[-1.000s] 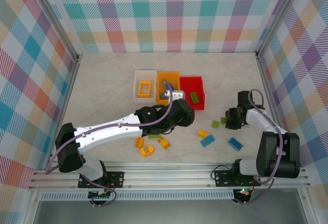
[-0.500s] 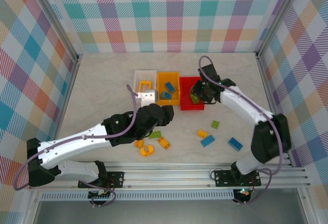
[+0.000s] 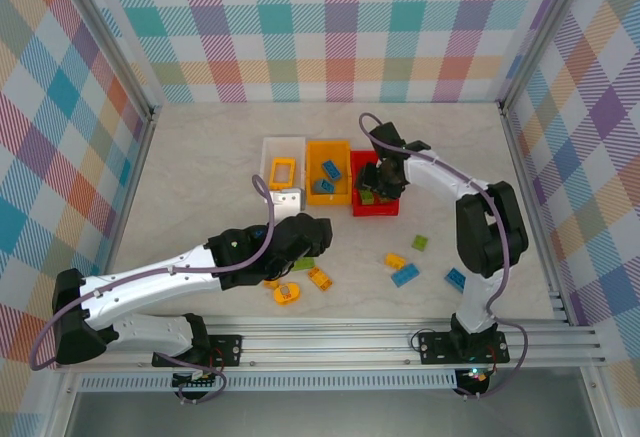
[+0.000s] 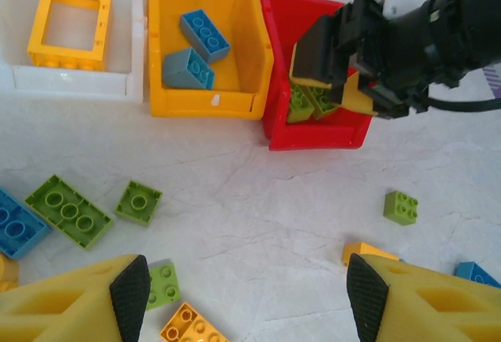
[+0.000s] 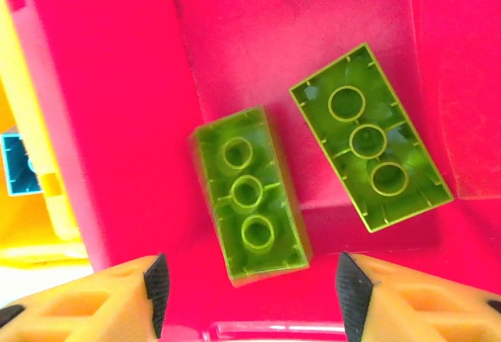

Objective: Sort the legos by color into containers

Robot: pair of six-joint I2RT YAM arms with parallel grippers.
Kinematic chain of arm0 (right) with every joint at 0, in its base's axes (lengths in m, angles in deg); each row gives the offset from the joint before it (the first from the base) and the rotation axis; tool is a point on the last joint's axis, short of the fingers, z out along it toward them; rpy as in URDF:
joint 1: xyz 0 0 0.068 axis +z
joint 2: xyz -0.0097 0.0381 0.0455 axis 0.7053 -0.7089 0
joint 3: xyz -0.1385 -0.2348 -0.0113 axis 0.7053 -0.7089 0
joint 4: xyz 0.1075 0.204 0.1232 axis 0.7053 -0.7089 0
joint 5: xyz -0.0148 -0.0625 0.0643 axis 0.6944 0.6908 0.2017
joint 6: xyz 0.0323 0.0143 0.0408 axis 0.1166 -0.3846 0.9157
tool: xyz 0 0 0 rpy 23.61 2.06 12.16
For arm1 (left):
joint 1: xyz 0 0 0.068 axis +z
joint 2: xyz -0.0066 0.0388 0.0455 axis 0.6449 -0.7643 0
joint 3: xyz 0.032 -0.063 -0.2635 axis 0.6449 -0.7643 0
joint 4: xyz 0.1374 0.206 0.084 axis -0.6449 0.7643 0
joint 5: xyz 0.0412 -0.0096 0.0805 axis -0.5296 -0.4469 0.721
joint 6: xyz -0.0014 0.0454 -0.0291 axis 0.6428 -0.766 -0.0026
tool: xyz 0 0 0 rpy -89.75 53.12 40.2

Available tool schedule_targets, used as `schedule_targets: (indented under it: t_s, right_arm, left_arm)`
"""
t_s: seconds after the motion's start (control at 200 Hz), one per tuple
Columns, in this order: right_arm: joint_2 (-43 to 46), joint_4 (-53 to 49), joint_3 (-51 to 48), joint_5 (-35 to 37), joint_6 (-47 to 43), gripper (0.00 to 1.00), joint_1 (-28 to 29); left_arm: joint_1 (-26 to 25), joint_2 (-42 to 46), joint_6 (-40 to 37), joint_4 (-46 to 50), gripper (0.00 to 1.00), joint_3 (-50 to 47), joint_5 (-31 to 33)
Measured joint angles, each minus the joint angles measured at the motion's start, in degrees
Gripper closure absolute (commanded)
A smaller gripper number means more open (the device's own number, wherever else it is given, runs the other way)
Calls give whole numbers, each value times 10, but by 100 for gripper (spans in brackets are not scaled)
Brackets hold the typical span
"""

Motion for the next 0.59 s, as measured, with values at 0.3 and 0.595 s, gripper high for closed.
schedule_targets:
  t_s: [0.3, 0.595]
  right_arm:
    - [128, 2, -13, 12, -38, 28, 36]
    - [416, 104, -278, -29, -95, 15, 242]
  left_arm:
    - [0, -2, 116, 103, 30, -21, -2]
    - [0, -31, 102, 119, 22, -118, -137]
